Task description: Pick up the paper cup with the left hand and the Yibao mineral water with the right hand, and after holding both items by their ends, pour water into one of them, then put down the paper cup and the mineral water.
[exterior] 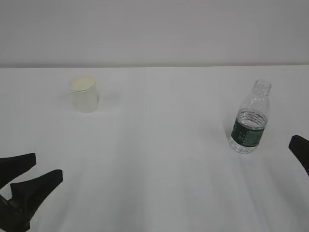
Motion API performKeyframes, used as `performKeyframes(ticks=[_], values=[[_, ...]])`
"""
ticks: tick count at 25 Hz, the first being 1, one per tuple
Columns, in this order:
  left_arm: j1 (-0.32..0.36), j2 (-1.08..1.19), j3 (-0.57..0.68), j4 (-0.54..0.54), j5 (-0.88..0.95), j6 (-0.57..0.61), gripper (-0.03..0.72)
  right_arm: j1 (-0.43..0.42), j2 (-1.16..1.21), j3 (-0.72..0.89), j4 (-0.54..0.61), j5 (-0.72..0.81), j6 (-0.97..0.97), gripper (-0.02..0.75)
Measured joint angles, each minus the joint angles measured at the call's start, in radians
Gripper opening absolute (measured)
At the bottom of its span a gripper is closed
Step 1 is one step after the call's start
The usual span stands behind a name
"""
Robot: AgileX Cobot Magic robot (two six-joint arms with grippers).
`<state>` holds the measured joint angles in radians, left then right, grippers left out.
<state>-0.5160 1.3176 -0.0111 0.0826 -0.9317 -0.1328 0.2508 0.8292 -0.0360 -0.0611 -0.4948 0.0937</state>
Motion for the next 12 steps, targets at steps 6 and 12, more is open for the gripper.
performKeyframes(ticks=[6, 12], values=[[0.000, 0.017, -0.002, -0.042, -0.052, 0.006, 0.603, 0.000, 0.000, 0.000, 0.000, -0.001, 0.015, 0.499], [0.000, 0.019, -0.002, -0.083, -0.071, 0.006, 0.652, 0.000, 0.000, 0.000, 0.000, -0.001, 0.021, 0.606]])
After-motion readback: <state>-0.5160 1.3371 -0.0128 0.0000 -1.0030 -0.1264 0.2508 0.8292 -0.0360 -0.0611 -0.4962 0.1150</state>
